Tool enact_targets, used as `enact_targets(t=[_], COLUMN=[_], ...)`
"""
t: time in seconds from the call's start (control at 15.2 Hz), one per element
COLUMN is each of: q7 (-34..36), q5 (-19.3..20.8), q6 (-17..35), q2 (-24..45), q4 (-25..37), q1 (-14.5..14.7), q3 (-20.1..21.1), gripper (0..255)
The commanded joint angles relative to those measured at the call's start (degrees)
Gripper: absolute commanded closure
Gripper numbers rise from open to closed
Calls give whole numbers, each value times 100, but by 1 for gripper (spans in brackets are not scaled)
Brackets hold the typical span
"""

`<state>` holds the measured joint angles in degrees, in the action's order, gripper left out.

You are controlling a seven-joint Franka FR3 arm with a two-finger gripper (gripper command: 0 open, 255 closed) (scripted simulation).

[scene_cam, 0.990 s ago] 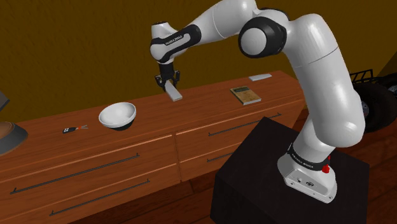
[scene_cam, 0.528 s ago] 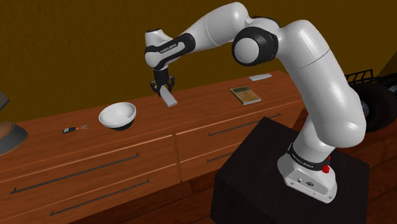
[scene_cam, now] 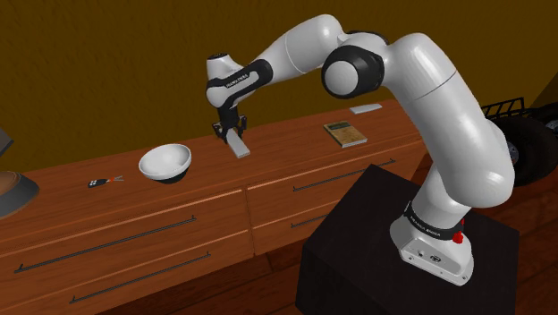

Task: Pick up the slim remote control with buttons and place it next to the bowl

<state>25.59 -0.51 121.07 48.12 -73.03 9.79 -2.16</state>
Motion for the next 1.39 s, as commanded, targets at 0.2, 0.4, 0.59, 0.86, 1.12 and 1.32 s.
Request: enact_targets(t=[0.2, 0.4, 0.59, 0.86, 1.12, 1.32], q7=[1, 2, 4, 6, 6, 6], q5=[-5, -7, -10, -13, -14, -14], q6=[233, 366, 488, 644, 689, 689], q2=[244, 386, 541, 756, 833, 833], q4=[17, 27, 59, 118, 150, 150], q1=[-4, -6, -9, -12, -13, -13], q3=[5, 7, 10, 14, 15, 15], gripper=[255, 255, 255, 255, 255, 255])
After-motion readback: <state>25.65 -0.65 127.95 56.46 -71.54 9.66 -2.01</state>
